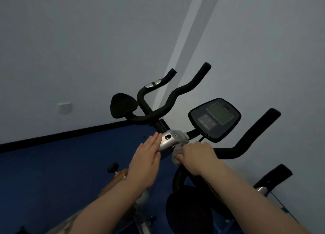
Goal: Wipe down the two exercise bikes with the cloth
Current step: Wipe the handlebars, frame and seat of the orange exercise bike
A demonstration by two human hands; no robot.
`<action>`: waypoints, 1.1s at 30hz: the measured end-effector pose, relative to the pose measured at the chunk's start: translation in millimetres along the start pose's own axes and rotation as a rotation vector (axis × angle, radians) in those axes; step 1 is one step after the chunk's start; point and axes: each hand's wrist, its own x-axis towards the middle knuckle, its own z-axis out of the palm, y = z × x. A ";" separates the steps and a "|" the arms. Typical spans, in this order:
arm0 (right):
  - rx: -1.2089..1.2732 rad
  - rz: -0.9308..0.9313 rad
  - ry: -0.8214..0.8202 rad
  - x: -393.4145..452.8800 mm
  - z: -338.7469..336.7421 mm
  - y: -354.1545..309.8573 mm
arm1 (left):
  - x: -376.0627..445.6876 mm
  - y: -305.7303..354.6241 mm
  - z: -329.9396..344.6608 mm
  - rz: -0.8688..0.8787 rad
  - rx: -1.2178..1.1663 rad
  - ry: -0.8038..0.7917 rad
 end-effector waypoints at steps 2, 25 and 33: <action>0.028 -0.001 -0.002 5.2 -2.2 -4.9 | 1.4 -2.3 -0.8 0.011 0.031 -0.010; 1.693 0.180 0.847 -122.5 51.0 53.5 | -50.8 150.4 21.8 0.067 -0.685 -0.288; 1.864 0.129 0.690 -174.3 107.1 77.7 | -72.2 169.3 70.8 0.041 -0.336 -0.268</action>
